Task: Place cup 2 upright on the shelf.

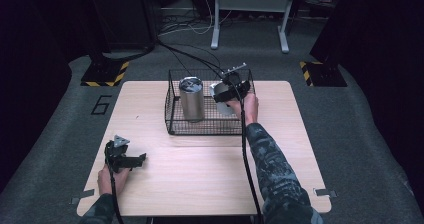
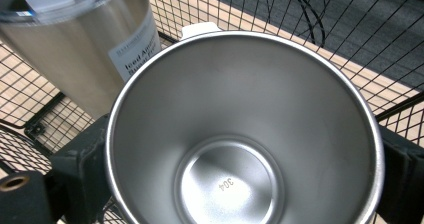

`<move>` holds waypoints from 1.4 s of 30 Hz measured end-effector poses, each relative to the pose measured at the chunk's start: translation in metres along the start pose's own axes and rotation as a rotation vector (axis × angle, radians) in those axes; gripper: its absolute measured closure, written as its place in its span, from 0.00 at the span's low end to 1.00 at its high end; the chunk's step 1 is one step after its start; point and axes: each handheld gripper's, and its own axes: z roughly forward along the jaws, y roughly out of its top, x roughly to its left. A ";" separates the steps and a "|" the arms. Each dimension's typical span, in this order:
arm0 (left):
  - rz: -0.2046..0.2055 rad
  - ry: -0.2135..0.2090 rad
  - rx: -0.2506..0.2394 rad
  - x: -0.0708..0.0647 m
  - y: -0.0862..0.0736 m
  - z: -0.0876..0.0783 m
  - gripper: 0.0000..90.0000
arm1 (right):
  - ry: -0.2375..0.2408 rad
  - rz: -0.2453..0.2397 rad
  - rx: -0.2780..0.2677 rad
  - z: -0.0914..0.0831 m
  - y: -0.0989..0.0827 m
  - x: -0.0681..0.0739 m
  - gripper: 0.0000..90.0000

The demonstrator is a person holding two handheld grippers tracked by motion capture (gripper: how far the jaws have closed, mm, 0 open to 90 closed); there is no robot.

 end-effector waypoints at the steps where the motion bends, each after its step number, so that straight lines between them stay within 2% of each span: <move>1: 0.000 0.000 0.000 0.000 0.000 0.000 0.00 | -0.002 -0.006 0.000 0.002 0.000 -0.001 0.07; 30: -0.001 0.000 0.000 0.000 0.000 0.000 0.00 | -0.008 0.046 0.078 0.034 -0.009 -0.001 0.07; 42: -0.001 0.000 0.000 0.000 0.000 0.000 0.00 | -0.014 0.047 0.101 0.044 -0.015 -0.001 0.07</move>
